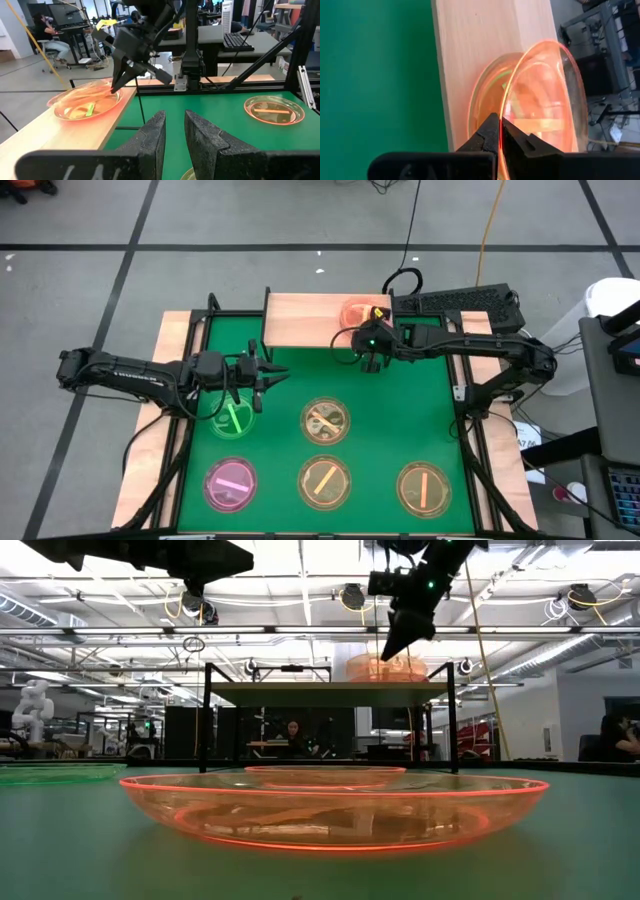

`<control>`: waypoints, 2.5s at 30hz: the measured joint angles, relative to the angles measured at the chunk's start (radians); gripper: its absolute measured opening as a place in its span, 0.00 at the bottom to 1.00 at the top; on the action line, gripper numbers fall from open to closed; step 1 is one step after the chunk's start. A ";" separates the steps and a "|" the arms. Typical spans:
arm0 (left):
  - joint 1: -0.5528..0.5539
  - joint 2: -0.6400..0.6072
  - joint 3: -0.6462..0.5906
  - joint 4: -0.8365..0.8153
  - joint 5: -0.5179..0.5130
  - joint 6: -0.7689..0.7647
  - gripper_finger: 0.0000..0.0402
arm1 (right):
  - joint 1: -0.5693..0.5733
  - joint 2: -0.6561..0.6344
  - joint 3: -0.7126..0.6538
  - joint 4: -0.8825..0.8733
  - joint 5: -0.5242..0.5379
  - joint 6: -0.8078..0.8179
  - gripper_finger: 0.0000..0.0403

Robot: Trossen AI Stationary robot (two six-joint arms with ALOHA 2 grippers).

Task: Place and stack plates onto a shelf
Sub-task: Stack the top right orange plate on top of the green plate on the shelf, then stack the top left orange plate on top of the orange plate on the shelf

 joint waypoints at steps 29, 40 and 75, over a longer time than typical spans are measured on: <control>-0.001 0.000 0.017 -0.047 -0.052 -0.055 0.20 | 0.123 -0.177 -0.025 0.062 -0.013 0.089 0.29; -0.079 0.121 0.333 -0.843 -0.279 -0.293 0.20 | 0.351 -0.353 -0.321 0.645 -0.246 0.150 0.28; -0.393 0.543 0.350 -1.263 -0.035 -1.012 0.20 | 0.540 -0.449 -0.634 1.151 -0.118 0.051 0.28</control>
